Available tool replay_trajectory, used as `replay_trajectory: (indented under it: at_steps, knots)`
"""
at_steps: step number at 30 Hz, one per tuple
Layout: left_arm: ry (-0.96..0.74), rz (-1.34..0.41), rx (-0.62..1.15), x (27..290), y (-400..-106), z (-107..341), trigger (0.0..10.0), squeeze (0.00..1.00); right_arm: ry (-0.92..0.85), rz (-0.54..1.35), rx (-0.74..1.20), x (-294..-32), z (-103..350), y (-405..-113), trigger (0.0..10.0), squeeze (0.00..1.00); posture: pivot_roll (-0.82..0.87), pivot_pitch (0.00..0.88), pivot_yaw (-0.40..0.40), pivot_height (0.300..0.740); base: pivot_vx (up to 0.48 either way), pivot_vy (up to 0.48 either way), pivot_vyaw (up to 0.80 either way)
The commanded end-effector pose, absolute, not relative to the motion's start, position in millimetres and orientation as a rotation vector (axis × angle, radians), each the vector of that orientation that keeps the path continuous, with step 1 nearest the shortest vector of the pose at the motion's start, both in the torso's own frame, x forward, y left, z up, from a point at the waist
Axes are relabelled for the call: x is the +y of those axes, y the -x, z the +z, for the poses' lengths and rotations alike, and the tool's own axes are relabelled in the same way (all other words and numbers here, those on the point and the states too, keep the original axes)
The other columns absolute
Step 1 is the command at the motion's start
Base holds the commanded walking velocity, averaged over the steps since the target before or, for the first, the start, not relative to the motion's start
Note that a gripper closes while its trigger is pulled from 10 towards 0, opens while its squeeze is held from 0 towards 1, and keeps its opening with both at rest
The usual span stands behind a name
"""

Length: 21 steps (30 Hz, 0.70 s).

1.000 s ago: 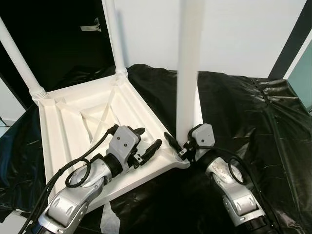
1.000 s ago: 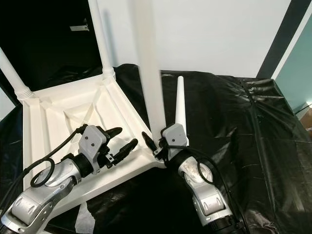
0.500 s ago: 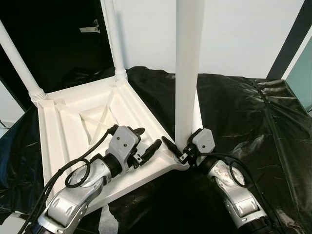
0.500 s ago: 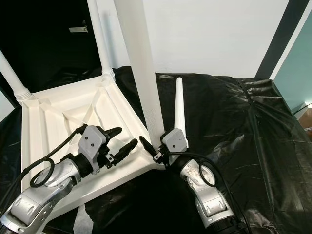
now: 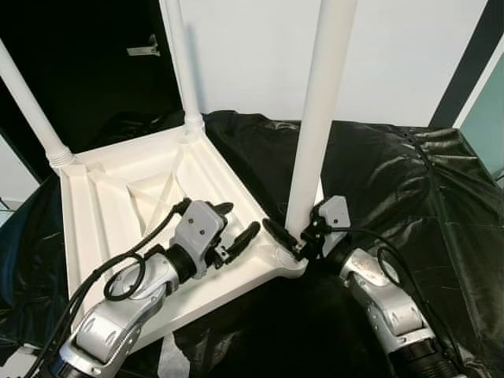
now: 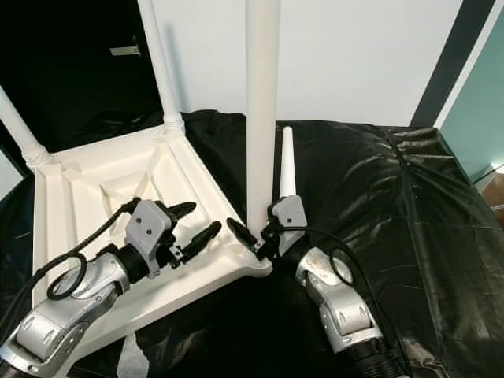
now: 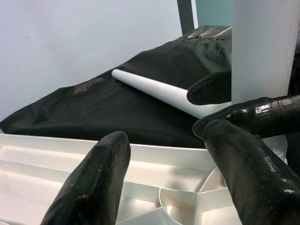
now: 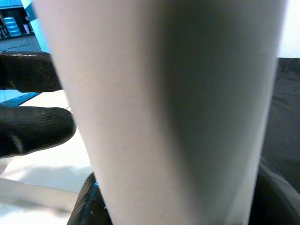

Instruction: Building children table

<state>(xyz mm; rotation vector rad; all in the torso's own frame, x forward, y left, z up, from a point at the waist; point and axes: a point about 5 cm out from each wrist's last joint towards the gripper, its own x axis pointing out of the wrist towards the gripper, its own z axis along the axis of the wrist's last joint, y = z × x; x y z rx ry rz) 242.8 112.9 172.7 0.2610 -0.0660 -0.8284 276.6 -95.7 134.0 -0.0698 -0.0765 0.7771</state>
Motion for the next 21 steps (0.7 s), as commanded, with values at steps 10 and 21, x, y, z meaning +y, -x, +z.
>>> replay_trajectory:
  at_steps: [10, 21]
  knots:
    - [-0.287, -0.98, -0.057, 109.1, -235.4, 172.7, 10.0, 0.0, 0.012, 0.717, 0.134, -105.8, 102.3, -276.5, 10.0, 0.0, 0.01, 0.0, 0.006, 0.74, 0.0, 0.0, 0.0]
    - [-0.291, -0.981, -0.062, 107.9, -235.8, 173.7, 10.0, 0.0, 0.027, 0.399, -0.038, -89.6, 120.0, -275.4, 10.0, 0.0, 0.01, 0.0, 0.001, 0.74, 0.0, 0.0, 0.0]
